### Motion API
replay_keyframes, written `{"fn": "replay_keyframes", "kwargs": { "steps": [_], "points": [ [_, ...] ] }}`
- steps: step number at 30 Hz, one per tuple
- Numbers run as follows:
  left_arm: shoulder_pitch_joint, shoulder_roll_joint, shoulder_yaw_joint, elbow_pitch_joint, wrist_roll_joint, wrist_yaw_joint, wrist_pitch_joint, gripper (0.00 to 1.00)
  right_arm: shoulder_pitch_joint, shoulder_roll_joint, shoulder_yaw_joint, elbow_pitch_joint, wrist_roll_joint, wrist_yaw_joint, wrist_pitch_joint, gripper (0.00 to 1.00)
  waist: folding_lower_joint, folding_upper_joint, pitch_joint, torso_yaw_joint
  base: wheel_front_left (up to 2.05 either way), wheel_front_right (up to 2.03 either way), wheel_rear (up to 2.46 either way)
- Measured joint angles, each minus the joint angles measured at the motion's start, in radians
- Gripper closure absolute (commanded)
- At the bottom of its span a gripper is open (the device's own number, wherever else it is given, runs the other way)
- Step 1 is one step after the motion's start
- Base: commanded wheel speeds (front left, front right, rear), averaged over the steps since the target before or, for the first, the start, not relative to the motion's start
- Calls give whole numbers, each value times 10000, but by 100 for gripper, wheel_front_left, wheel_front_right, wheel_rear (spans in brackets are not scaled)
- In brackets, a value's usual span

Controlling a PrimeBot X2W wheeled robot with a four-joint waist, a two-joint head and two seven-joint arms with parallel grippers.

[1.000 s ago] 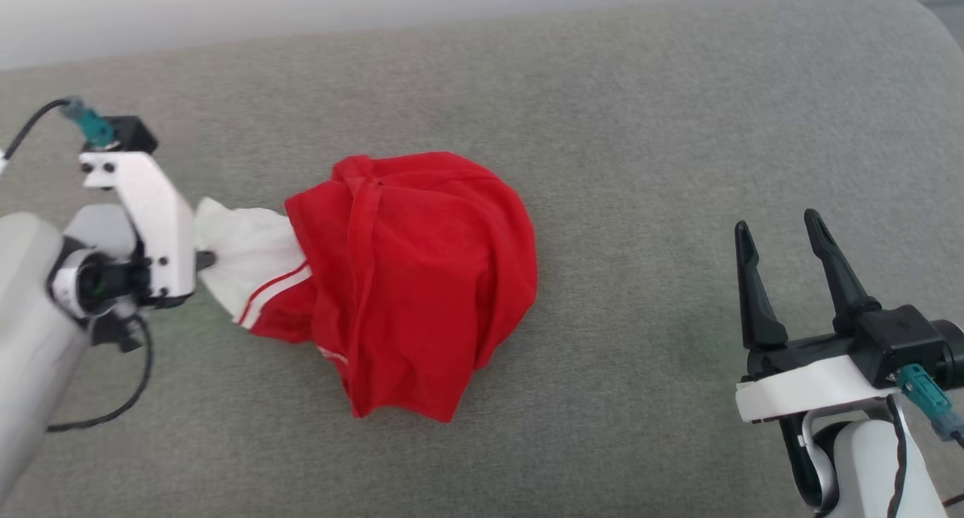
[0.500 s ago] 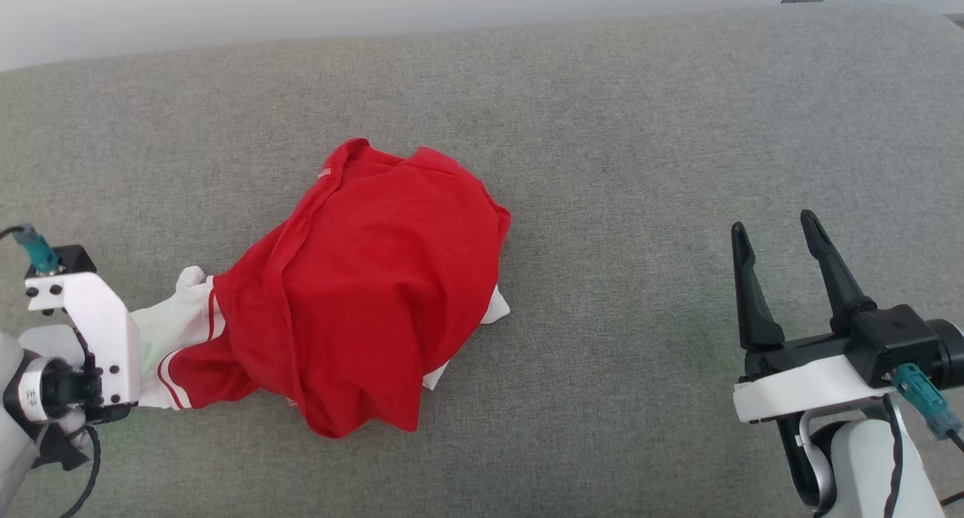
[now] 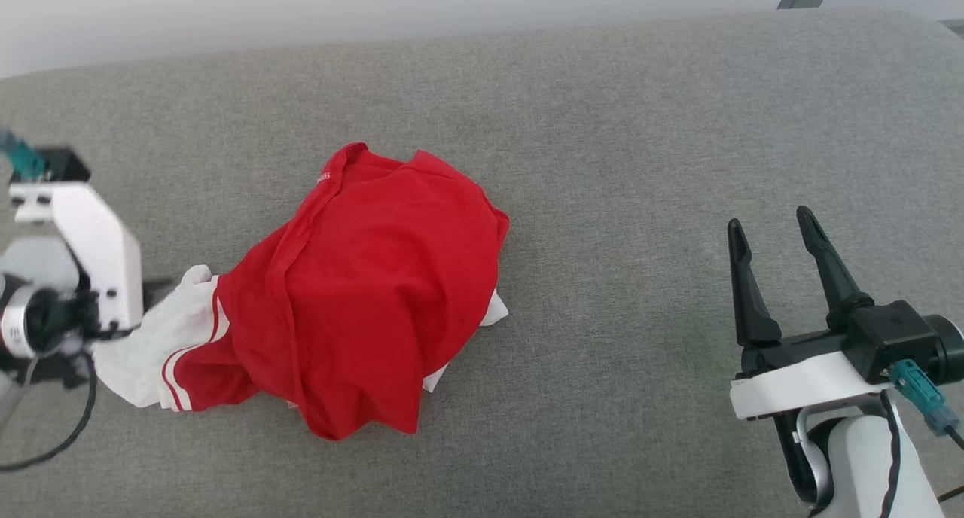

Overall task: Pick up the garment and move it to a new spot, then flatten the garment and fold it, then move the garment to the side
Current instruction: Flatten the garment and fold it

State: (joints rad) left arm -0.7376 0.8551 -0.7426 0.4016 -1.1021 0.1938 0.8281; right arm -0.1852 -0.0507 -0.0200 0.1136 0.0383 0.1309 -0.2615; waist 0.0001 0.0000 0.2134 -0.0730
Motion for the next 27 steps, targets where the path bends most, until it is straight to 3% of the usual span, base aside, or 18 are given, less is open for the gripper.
{"fn": "replay_keyframes", "kwargs": {
  "steps": [6,12,21,22,23,24,27],
  "points": [
    [-429,-140,132,-1377,-65,48,125,0,-1,0,52,4,61,2,0,0,0,0,-75,-113,0,0,0],
    [-454,-443,-188,-2646,-86,397,640,0,-1,0,96,-6,134,0,0,0,-1,0,-82,-353,0,0,0],
    [-102,-575,-721,-2429,127,746,920,0,0,-2,146,-6,215,0,0,0,0,0,-35,-615,0,0,0],
    [-81,-633,-732,-2311,105,740,951,51,1,0,148,-4,217,0,0,0,0,0,-38,-626,0,0,0],
    [-64,-667,-792,-2209,104,681,997,51,3,0,151,-6,217,0,0,0,0,0,-42,-636,0,0,0],
    [-48,-702,-840,-2084,105,616,1003,100,6,-2,151,-6,217,0,0,0,0,0,-45,-641,0,0,0],
    [-53,-754,-911,-1724,102,504,1089,100,25,0,155,-13,219,0,0,0,0,0,-68,-653,0,0,0]
  ]
}}
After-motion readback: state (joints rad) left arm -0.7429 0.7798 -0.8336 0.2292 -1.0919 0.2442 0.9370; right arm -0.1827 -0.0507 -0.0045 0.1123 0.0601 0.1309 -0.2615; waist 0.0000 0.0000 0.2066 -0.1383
